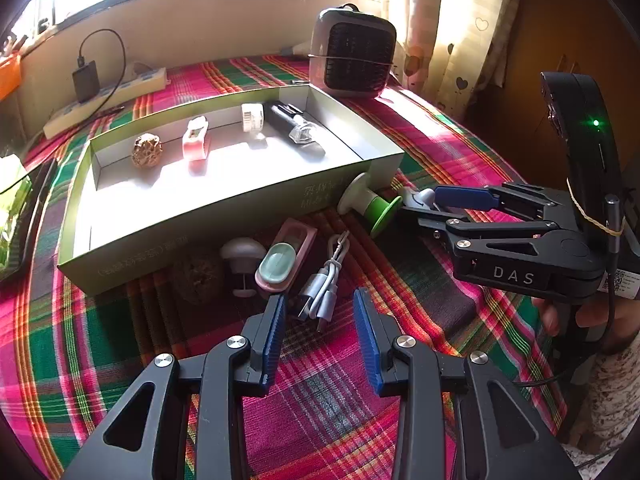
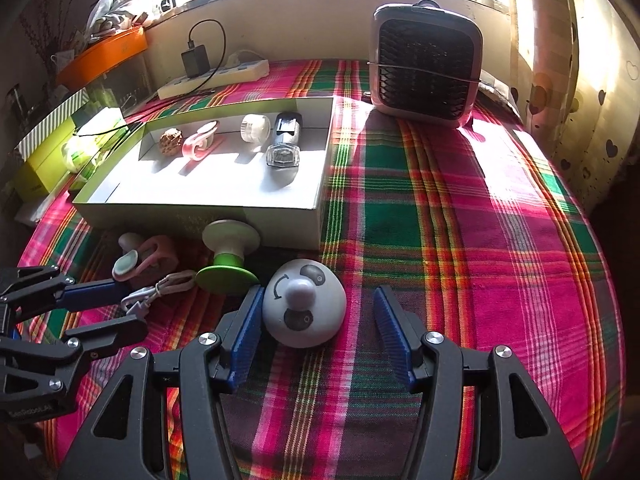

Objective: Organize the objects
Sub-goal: 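Grasp the white USB cable with the left tool while the right tool grasps the white round ball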

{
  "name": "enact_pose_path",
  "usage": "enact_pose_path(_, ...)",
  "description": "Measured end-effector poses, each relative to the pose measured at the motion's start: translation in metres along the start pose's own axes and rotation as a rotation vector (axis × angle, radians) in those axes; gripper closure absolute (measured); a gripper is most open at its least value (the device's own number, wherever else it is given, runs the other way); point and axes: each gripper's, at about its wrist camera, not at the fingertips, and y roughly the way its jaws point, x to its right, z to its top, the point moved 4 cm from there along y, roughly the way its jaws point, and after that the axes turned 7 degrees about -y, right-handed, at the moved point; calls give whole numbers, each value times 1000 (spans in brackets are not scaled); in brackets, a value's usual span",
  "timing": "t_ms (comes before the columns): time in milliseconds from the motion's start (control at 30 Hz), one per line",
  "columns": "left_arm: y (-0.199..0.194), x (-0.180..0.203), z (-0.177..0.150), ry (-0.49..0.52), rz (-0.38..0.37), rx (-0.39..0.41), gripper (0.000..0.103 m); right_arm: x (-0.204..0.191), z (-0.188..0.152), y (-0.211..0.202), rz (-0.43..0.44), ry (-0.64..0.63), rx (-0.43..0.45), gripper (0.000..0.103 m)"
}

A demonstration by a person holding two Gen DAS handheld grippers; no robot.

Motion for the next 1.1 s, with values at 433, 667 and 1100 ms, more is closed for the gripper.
enact_pose_path(433, 7, 15, 3, 20, -24, -3, 71, 3, 2, 3, -36, -28, -10, 46)
enact_pose_path(667, 14, 20, 9, 53, 17, 5, 71, 2, 3, 4, -38, -30, -10, 46)
enact_pose_path(1100, 15, 17, 11, 55, 56, 15, 83, 2, 3, 4, -40, -32, -10, 46)
